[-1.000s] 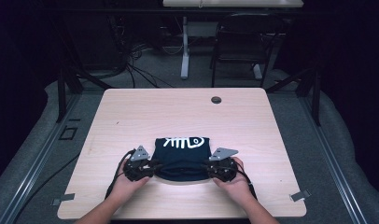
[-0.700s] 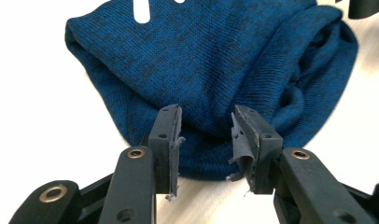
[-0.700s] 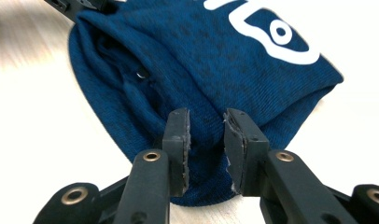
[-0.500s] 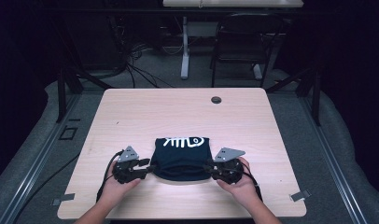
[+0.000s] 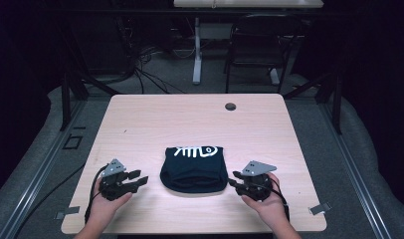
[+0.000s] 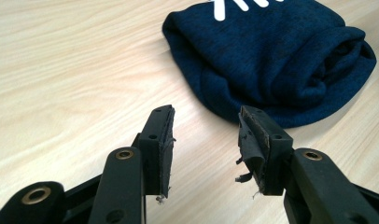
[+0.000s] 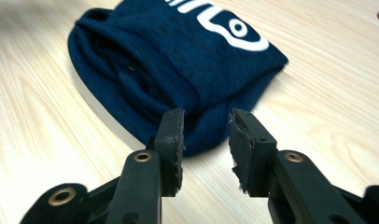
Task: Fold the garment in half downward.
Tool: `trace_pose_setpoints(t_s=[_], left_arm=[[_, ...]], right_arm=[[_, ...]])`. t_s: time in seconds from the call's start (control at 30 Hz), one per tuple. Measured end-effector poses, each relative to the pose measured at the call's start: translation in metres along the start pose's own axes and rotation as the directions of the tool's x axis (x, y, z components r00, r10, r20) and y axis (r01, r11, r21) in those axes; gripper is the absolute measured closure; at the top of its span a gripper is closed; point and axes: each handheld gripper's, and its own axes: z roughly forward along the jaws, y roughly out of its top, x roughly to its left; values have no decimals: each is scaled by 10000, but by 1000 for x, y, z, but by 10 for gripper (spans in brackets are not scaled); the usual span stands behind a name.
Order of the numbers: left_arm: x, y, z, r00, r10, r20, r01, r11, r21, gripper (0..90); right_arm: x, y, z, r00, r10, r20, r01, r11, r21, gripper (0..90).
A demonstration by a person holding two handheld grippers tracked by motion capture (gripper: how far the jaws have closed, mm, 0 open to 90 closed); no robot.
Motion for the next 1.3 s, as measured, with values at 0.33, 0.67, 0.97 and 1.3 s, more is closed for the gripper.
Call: trace_pose_setpoints(t_s=[0.33, 0.67, 0.97, 1.3], left_arm=[[17, -10, -3, 9982, -472, -368, 463, 9986, -250, 553], [27, -14, -5, 9942, -775, -740, 750, 9965, -368, 552], [22, -15, 3, 9963, -477, -720, 479, 9988, 18, 548], [16, -15, 9, 9976, -246, -644, 261, 9994, 226, 537]], right_arm=[[-13, -20, -5, 9969, 452, 641, -450, 9990, -53, 630], [-24, -30, -2, 9885, 1159, 969, -1133, 9930, -322, 625], [-31, -37, 2, 9794, 1675, 1128, -1625, 9853, -523, 612], [-31, -39, 6, 9786, 1662, 1210, -1626, 9859, -389, 595]])
